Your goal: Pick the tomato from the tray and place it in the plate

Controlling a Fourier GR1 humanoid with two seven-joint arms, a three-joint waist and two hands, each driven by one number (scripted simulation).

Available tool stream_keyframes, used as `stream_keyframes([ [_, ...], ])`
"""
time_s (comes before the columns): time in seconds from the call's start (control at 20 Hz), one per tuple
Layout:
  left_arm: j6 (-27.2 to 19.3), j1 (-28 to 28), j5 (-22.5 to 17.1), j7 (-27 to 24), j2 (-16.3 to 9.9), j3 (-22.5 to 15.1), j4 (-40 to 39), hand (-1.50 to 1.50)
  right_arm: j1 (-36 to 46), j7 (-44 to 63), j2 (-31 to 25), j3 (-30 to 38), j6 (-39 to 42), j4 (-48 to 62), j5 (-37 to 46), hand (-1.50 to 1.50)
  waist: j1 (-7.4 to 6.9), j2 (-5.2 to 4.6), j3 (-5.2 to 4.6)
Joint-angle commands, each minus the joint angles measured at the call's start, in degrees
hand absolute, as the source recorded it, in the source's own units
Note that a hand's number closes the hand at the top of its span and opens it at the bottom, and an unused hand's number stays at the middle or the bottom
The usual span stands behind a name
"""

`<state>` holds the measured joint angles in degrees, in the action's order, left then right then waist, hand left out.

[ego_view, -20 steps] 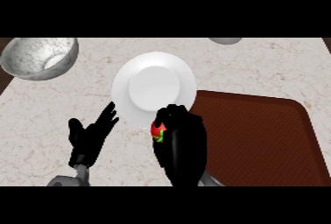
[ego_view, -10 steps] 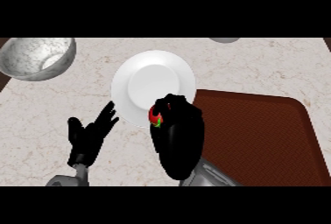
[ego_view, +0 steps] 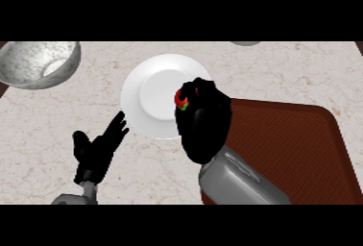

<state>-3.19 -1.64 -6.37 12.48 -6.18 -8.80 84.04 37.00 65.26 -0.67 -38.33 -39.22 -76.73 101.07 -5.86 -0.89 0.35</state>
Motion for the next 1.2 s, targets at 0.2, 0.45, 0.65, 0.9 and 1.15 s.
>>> stream_keyframes([
  [0.2,0.2,0.1,0.2,1.4,-0.2,-0.2,-1.1,0.0,7.4,12.3,0.6,7.0,-10.4,10.5,-1.1,1.5,0.13,-0.49,-0.26],
  [0.45,0.8,0.0,0.1,0.7,0.3,-0.4,-1.8,0.0,6.0,11.4,0.6,10.7,-5.2,18.0,-11.6,-1.5,-0.56,-1.1,-0.35],
  [0.65,0.6,-1.1,-0.1,2.0,-0.3,0.5,-2.1,0.0,9.2,5.9,0.6,11.1,-7.9,25.0,-24.3,-1.5,-0.42,-0.94,-0.29],
  [0.9,0.3,-1.9,0.9,0.8,0.7,-0.2,-3.2,0.0,14.1,-3.4,0.7,10.0,-19.6,31.8,-33.6,-1.5,-0.86,-1.27,-0.25],
  [1.15,0.5,-1.4,0.4,0.7,0.4,0.4,-3.1,0.0,15.4,-7.6,0.7,8.1,-31.9,29.5,-35.4,-1.5,0.0,-0.86,-0.24],
])
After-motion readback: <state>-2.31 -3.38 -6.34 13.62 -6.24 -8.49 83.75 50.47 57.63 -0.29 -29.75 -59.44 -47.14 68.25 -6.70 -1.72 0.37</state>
